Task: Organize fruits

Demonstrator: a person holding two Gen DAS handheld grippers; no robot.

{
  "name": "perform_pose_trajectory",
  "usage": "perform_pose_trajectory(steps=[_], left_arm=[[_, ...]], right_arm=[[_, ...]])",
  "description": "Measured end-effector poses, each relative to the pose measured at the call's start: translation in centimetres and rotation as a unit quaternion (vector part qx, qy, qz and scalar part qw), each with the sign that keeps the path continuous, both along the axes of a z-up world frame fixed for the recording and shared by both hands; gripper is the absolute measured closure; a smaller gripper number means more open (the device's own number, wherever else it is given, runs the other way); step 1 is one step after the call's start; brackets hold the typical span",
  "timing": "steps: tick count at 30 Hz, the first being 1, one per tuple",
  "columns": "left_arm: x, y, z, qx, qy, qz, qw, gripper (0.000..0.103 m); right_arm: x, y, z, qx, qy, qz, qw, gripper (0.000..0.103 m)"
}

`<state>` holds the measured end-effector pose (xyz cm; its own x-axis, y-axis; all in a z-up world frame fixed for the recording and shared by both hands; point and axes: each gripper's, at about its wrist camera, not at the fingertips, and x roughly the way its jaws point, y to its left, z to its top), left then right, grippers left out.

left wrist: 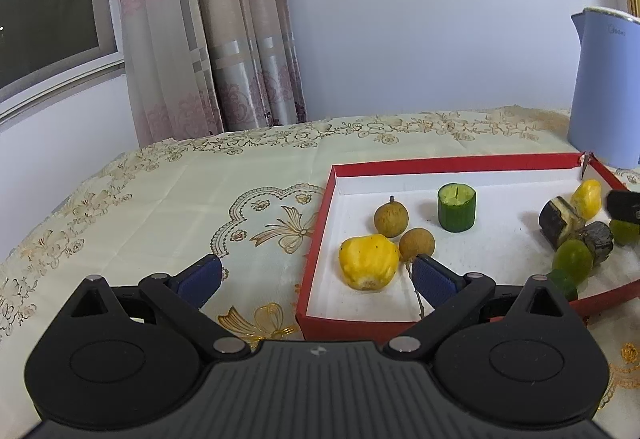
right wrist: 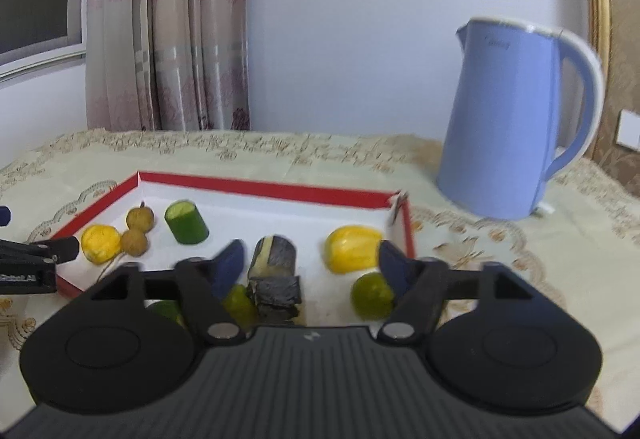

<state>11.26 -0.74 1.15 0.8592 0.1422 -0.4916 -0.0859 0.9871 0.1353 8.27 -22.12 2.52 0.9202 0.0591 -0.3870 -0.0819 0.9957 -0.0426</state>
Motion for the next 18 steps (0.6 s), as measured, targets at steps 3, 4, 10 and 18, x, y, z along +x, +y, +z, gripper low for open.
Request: perform_pose_trajectory(steps=[3,4,10,18], left_arm=[[0.0,0.3,0.2,-0.009,0.001,0.001,1.0,0.001],[0.0,0.4,0.2,-0.013,0.002,0.002,0.9999,0.001],[-0.3,0.4,0.4,-0.018,0.0,0.002,0.9998,0.001],[-0.3,0.5,0.3,-0.022,-0.001,0.004,0.9997,0.001]], right_arm=[[-2.3,0.4,1.0,-0.012,-0.019,0.003,1.0,0.011],[-3.0,0.6,1.1,-0.015,-0.021,0.008,1.0,0.008],[-7.6,1.9,-0.7,-0.021,-0.036,0.011,0.999,0.0],[-7.9,1.5,-3.3,0.002,-0.002,0.01,1.0,0.0]])
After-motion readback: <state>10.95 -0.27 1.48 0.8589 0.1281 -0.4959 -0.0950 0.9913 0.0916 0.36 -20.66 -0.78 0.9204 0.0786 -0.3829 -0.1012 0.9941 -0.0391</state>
